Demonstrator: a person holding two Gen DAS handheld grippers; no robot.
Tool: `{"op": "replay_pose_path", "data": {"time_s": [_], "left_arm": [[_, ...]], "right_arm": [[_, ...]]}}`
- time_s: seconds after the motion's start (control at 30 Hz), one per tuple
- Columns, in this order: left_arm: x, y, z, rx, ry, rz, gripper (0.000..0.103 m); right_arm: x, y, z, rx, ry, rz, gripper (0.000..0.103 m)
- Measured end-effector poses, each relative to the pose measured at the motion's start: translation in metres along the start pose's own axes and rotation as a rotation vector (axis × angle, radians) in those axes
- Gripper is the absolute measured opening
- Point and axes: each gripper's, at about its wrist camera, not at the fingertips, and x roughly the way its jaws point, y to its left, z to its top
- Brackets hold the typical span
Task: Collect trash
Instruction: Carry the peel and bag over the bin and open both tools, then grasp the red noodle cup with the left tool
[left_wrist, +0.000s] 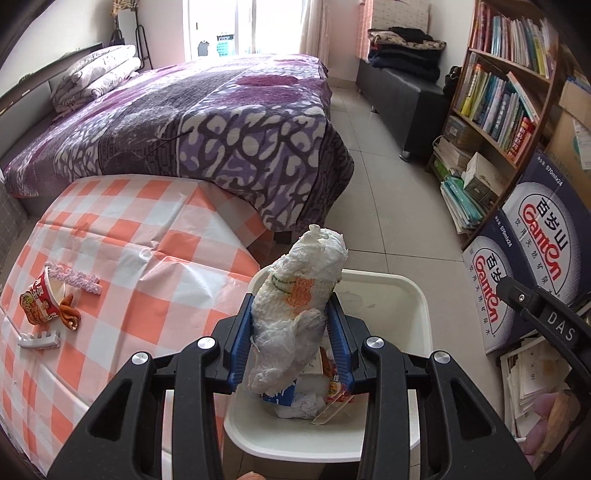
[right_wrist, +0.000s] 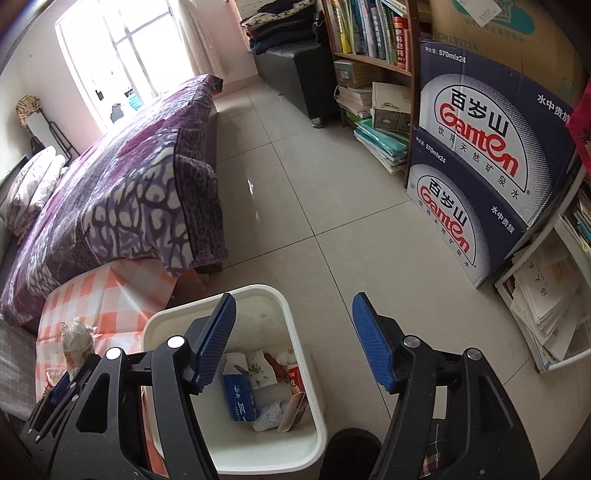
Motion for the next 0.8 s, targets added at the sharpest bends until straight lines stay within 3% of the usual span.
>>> {"op": "replay_pose_path", "data": {"time_s": [0.07, 0.27, 0.4, 0.8], "left_arm": [[0.003, -0.006, 0.001, 0.005, 0.005, -0.006, 0.038], [0.014, -0.018, 0.003, 0.014, 0.027, -0.037, 0.039], [0.022, -0.020, 0.005, 0.003, 0.054, -0.067, 0.057], [0.025, -0.019, 0.007, 0.019, 0.051, -0.056, 0.065]], "right_arm": [[0.000, -0.007, 0.002, 0.016, 0.001, -0.013, 0.070], [0.000, -0.021, 0.007, 0.055, -0.010, -0.036, 0.072], [0.001, -0.030, 0.008, 0.081, -0.014, -0.046, 0.077], [0.002, -0.025, 0.007, 0.056, -0.023, -0.068, 0.078]]}}
